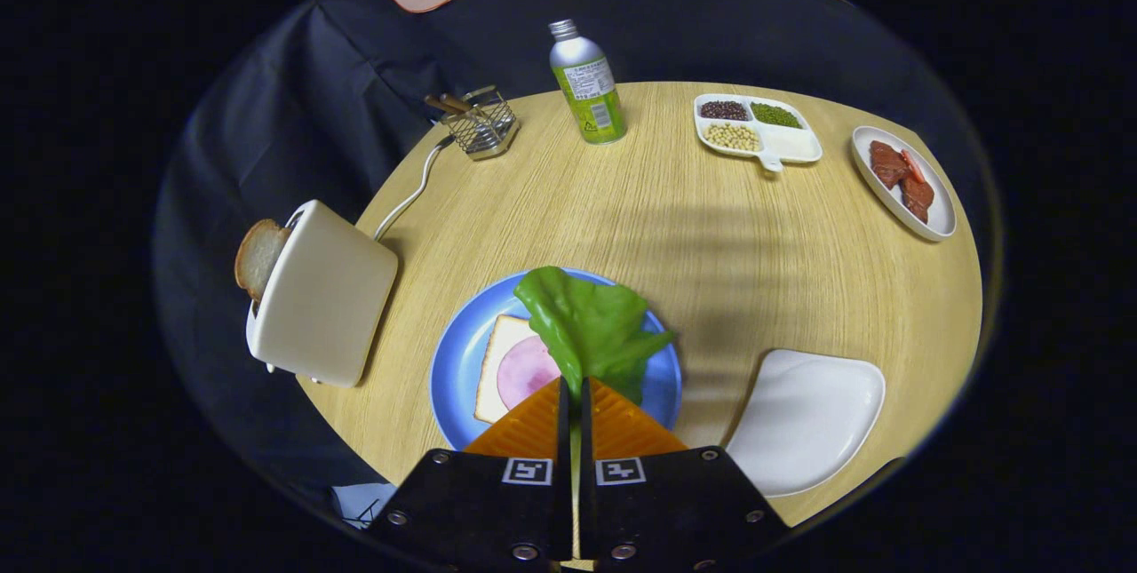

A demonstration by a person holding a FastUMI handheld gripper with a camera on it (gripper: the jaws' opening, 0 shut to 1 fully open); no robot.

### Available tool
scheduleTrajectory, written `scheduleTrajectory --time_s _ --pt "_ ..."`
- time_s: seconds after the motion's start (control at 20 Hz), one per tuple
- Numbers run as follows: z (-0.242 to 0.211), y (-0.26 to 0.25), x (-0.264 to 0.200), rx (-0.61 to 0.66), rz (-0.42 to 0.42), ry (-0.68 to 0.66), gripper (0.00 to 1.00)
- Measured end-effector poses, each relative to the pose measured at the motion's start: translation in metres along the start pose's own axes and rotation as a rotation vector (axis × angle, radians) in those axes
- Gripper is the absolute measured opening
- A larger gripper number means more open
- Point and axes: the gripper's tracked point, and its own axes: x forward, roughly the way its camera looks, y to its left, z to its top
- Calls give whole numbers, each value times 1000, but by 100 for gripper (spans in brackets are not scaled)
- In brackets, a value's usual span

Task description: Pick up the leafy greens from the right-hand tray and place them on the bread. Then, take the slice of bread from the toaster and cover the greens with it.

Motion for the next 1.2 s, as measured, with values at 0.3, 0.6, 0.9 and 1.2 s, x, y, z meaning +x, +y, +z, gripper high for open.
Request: scheduleTrajectory --time_s 0.3,0.6,0.9,1.2 --pt "-4 12 24 15 3 29 4" --pt "3 29 20 3 24 15 20" --pt "31 65 -14 -32 54 -51 47" --pt "59 133 -56 -95 88 -94 73"
